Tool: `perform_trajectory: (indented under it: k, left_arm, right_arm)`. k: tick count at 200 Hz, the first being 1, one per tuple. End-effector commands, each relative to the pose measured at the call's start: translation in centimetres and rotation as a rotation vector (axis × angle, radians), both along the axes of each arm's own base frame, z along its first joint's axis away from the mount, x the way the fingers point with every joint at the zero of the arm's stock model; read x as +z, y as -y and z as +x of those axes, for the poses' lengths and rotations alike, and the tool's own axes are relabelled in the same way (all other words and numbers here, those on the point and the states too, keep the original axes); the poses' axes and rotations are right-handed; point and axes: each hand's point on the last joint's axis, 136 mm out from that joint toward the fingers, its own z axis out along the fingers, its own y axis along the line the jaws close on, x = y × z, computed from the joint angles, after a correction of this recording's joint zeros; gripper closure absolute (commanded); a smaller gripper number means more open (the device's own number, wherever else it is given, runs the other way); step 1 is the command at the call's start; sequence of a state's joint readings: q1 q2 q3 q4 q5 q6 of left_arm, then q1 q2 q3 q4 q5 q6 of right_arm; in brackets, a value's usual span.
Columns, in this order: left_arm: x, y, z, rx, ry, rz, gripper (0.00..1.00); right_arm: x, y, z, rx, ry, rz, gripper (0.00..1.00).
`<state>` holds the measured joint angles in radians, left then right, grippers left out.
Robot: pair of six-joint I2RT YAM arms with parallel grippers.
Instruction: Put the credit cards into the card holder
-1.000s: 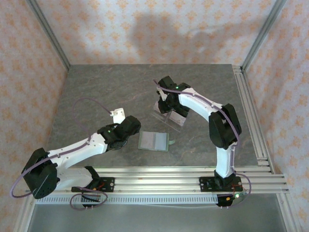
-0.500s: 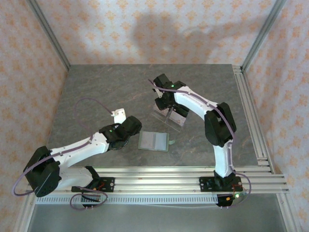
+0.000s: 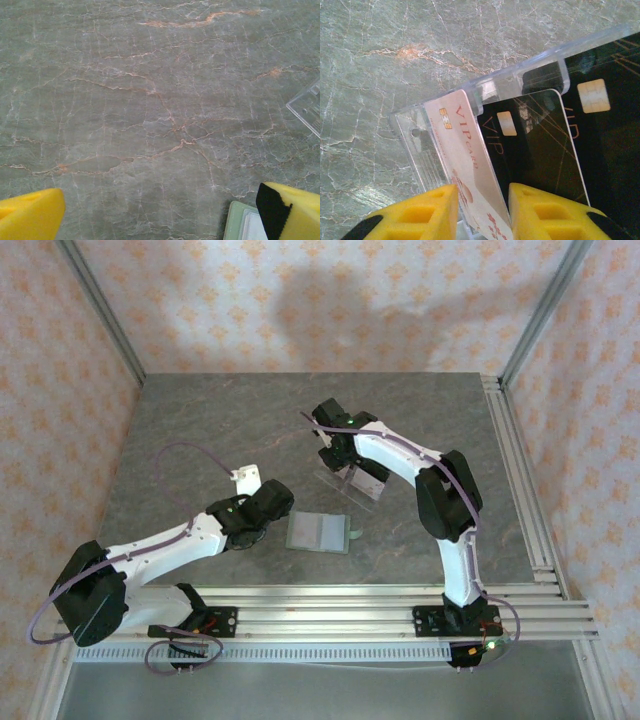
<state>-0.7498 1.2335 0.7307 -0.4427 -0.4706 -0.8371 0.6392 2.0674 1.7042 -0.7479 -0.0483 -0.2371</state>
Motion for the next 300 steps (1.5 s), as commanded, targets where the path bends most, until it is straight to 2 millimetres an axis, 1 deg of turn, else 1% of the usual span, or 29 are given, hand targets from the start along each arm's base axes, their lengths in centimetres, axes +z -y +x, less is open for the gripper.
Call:
perform_trajectory:
  k: [1, 23, 64, 86, 123, 167, 180, 199, 217, 248, 284, 285, 292, 300]
  left_arm:
    - [0.2, -0.2, 0.3, 0.019, 0.006, -0.003, 0.00]
    - [0.1, -0.2, 0.3, 0.018, 0.001, -0.001, 0.00]
    - [-0.1, -0.2, 0.3, 0.017, -0.005, 0.003, 0.00]
    - [-0.1, -0.1, 0.3, 0.016, -0.005, 0.003, 0.00]
    - [-0.2, -0.1, 0.4, 0.013, -0.015, 0.015, 0.00]
    - [-0.2, 0.0, 0.6, 0.009, -0.022, 0.036, 0.00]
    - [-0.2, 0.0, 0.7, 0.003, -0.022, 0.044, 0.00]
    - [0.0, 0.0, 0.8, -0.011, -0.024, 0.067, 0.00]
    - [-0.1, 0.3, 0.9, -0.042, -0.040, 0.094, 0.00]
    - [-0.7, 1.1, 0.9, -0.119, -0.081, 0.117, 0.00]
    - [-1.8, 2.1, 0.3, -0.198, -0.138, 0.113, 0.00]
    - [-1.8, 2.1, 0.3, -0.200, -0.141, 0.112, 0.00]
    - [-2.2, 2.3, 0.1, -0.216, -0.156, 0.111, 0.00]
    - [-2.5, 2.5, -0.1, -0.231, -0.170, 0.108, 0.00]
  right_arm:
    - [0.9, -0.3, -0.3, 0.014, 0.010, -0.006, 0.71]
    - [1.2, -0.5, -0.2, 0.015, 0.011, 0.007, 0.77]
    - [1.0, -0.6, -0.4, 0.021, -0.008, 0.006, 0.91]
    - [1.2, -0.8, -0.5, 0.022, -0.008, 0.016, 0.96]
    - [1.7, -1.0, -0.5, 0.034, -0.018, 0.020, 1.00]
    - [2.5, -1.0, -0.5, 0.048, -0.027, 0.011, 1.00]
    - [3.1, -1.0, -0.4, 0.048, -0.020, 0.015, 1.00]
    - [4.6, -1.2, -0.3, 0.044, 0.000, 0.037, 1.00]
    - [6.4, -1.5, -0.4, 0.040, 0.020, 0.071, 1.00]
    - [9.3, -1.8, -0.7, 0.028, 0.050, 0.139, 1.00]
    - [12.3, -2.2, -1.9, -0.012, 0.069, 0.270, 1.00]
    - [12.1, -2.1, -2.1, -0.015, 0.062, 0.269, 1.00]
    - [12.7, -2.3, -2.5, -0.028, 0.065, 0.306, 1.00]
    - [12.6, -2.1, -3.2, -0.049, 0.054, 0.339, 1.00]
